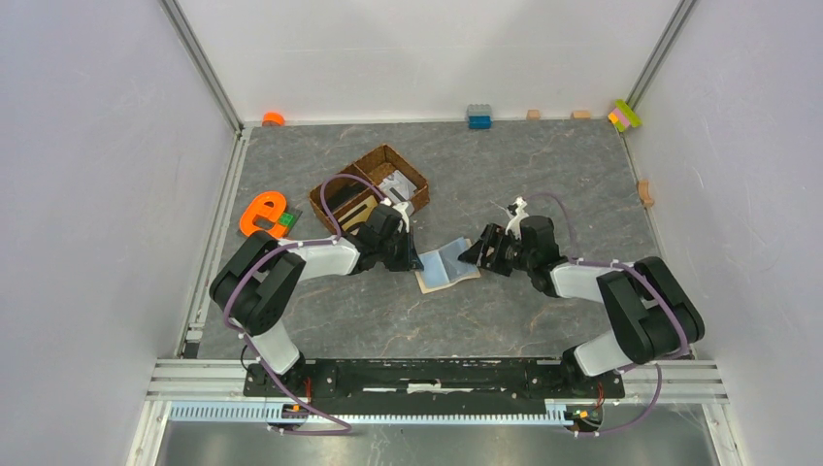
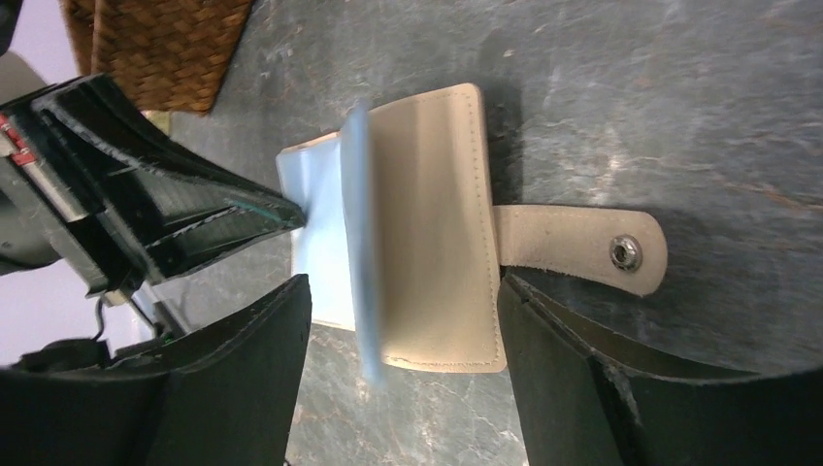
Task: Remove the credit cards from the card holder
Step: Pick up the card holder from the center of the board.
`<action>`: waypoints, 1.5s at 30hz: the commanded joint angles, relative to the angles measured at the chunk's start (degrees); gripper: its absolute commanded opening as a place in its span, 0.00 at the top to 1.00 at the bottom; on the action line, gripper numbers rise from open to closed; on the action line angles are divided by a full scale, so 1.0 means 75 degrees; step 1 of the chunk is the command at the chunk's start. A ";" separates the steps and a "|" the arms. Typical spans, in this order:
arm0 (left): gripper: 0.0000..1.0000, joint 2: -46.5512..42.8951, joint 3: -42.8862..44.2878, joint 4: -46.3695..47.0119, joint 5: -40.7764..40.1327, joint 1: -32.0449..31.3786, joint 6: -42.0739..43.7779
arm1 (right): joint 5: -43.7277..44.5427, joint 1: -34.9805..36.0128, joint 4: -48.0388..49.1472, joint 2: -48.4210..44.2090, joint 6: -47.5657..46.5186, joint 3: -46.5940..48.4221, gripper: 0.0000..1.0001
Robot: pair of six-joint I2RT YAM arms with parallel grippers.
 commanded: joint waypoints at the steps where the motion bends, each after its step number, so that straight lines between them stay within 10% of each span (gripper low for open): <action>1: 0.98 0.0232 0.0026 -0.0269 0.0099 -0.0089 -0.0011 | -0.0984 0.0154 0.0590 0.0592 0.0289 -0.0399 0.25; 9: 0.98 0.0213 0.0049 -0.0298 0.0117 -0.0110 0.0010 | -0.0127 0.0582 -0.0672 0.0346 -0.0518 0.0098 0.23; 14: 0.98 0.0222 0.0072 -0.0324 0.0088 -0.0110 0.0031 | 0.0102 0.0587 -0.0743 0.0186 -0.0612 0.0109 0.61; 45: 0.98 0.0079 0.0107 -0.0371 0.0120 -0.0157 0.0117 | 0.2282 0.1667 -0.2838 -0.0854 -0.2473 0.1275 0.42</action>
